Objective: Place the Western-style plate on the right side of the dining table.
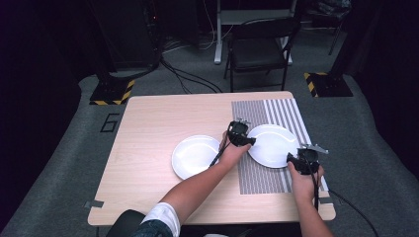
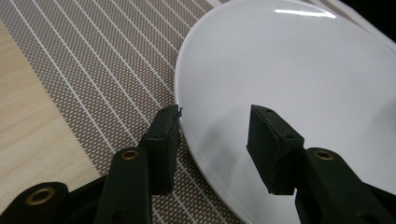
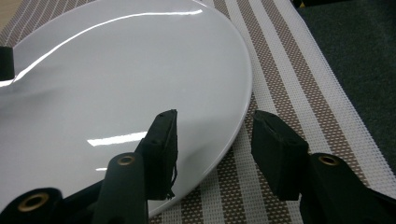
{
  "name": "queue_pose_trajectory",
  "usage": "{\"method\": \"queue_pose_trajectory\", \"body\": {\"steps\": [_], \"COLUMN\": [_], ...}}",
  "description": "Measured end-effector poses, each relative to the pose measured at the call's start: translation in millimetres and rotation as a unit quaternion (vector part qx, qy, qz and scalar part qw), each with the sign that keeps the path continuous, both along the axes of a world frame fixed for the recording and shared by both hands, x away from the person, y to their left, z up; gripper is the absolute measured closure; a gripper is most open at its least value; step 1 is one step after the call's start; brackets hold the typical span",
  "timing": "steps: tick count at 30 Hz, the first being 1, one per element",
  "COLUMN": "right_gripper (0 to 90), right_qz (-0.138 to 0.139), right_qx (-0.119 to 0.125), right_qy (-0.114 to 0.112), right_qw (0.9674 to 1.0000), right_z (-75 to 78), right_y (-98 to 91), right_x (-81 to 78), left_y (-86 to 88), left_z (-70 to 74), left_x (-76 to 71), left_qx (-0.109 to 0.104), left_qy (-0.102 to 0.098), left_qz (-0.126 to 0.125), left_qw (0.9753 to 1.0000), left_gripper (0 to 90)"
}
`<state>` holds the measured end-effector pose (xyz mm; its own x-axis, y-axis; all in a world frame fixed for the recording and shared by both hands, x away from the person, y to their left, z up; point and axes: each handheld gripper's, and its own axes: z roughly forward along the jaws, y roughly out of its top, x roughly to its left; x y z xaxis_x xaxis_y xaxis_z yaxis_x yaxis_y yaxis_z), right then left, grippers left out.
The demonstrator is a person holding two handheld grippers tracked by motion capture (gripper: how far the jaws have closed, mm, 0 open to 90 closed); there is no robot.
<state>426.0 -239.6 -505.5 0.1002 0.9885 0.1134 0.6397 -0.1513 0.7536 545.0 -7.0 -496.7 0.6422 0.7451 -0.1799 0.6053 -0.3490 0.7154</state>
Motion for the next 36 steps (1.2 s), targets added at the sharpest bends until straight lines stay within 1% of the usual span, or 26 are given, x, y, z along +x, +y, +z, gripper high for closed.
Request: {"method": "queue_pose_trajectory", "body": {"steps": [1, 2, 5, 7, 8, 10, 11, 14, 16, 17, 18, 20, 21, 22, 23, 26, 29, 30, 31, 32, 33, 34, 36], "right_gripper": [50.3, 49.8, 49.3, 49.0, 49.0, 48.9, 48.8, 48.8, 48.7, 48.6, 48.6, 48.4, 48.3, 48.2, 48.1, 47.9, 47.8, 47.8, 47.8, 47.8, 47.7, 47.7, 47.6], "right_qz": [0.002, 0.005, 0.007, 0.011, 0.012, 0.016, 0.019, 0.026, 0.031, 0.039, 0.039, 0.048, 0.051, 0.054, 0.058, 0.066, 0.084, 0.089, 0.096, 0.096, 0.111, 0.118, 0.13], "right_qx": [-0.001, -0.002, 0.005, 0.004, 0.005, 0.002, 0.001, 0.001, 0.0, -0.001, 0.001, 0.002, 0.005, 0.007, 0.006, 0.008, 0.008, 0.005, 0.004, 0.004, 0.006, 0.006, 0.007], "right_qy": [-0.003, -0.008, -0.018, -0.02, -0.02, -0.023, -0.026, -0.031, -0.032, -0.038, -0.039, -0.042, -0.043, -0.045, -0.047, -0.051, -0.056, -0.055, -0.055, -0.055, -0.057, -0.057, -0.057], "right_qw": [1.0, 0.9999, 0.9998, 0.9997, 0.9997, 0.9996, 0.9995, 0.9992, 0.999, 0.9985, 0.9985, 0.998, 0.9977, 0.9975, 0.9972, 0.9965, 0.9949, 0.9945, 0.9938, 0.9938, 0.9921, 0.9914, 0.9899], "right_z": [1.3, 5.5, 10.7, 13.1, 14.8, 17.7, 19.2, 23.4, 26.3, 28.1, 29.4, 33.1, 34.6, 36.2, 37.0, 40.1, 43.0, 43.3, 43.8, 43.8, 43.9, 43.8, 43.1], "right_y": [0.1, 0.0, -0.8, -0.3, 0.5, 1.9, 2.4, 5.5, 7.5, 8.0, 8.9, 10.7, 11.6, 13.0, 13.9, 19.2, 26.5, 27.9, 31.0, 31.0, 36.7, 39.5, 44.0], "right_x": [-1.5, -5.4, -10.3, -11.6, -12.5, -13.9, -14.8, -17.6, -19.8, -20.9, -21.9, -24.8, -26.2, -28.0, -28.9, -32.7, -37.6, -38.8, -40.3, -40.3, -42.0, -43.0, -44.1], "left_y": [0.9, 1.8, 4.1, 6.4, 7.5, 10.4, 11.9, 18.8, 24.4, 26.5, 28.8, 34.6, 34.6, 40.3, 42.6, 52.7, 65.5, 70.9, 74.8, 74.8, 81.3, 90.0, 97.9], "left_z": [3.6, 7.3, 12.2, 15.6, 17.1, 19.0, 19.9, 23.1, 25.8, 26.7, 28.0, 31.1, 31.1, 34.1, 35.1, 38.6, 41.8, 42.6, 43.2, 43.2, 43.6, 43.9, 43.8], "left_x": [-1.5, -3.8, -5.9, -7.3, -8.7, -10.1, -11.4, -12.9, -14.1, -14.2, -14.9, -15.9, -15.9, -17.8, -18.5, -21.8, -25.0, -26.5, -26.8, -26.8, -28.1, -29.4, -31.1], "left_qx": [0.0, -0.007, -0.002, -0.002, -0.007, -0.005, -0.007, -0.004, -0.008, -0.007, -0.007, -0.013, -0.013, -0.015, -0.014, -0.017, -0.02, -0.024, -0.021, -0.021, -0.026, -0.029, -0.032], "left_qy": [-0.005, -0.008, -0.015, -0.018, -0.019, -0.019, -0.017, -0.022, -0.024, -0.027, -0.027, -0.028, -0.028, -0.035, -0.038, -0.042, -0.046, -0.048, -0.048, -0.048, -0.047, -0.049, -0.05], "left_qz": [-0.004, -0.007, -0.014, -0.019, -0.018, -0.024, -0.023, -0.025, -0.024, -0.025, -0.024, -0.023, -0.023, -0.023, -0.023, -0.02, -0.017, -0.012, -0.012, -0.012, -0.004, 0.002, 0.008], "left_qw": [1.0, 0.9999, 0.9998, 0.9997, 0.9996, 0.9995, 0.9996, 0.9994, 0.9994, 0.9993, 0.9993, 0.9993, 0.9993, 0.999, 0.9989, 0.9988, 0.9986, 0.9985, 0.9986, 0.9986, 0.9985, 0.9984, 0.9982], "left_gripper": [52.8, 52.1, 51.2, 50.3, 50.1, 49.7, 49.6, 49.2, 49.0, 49.0, 48.9, 48.9, 48.7, 48.6, 48.6, 48.4, 48.2, 48.2, 48.2, 48.2, 48.1, 48.0, 47.7]}}
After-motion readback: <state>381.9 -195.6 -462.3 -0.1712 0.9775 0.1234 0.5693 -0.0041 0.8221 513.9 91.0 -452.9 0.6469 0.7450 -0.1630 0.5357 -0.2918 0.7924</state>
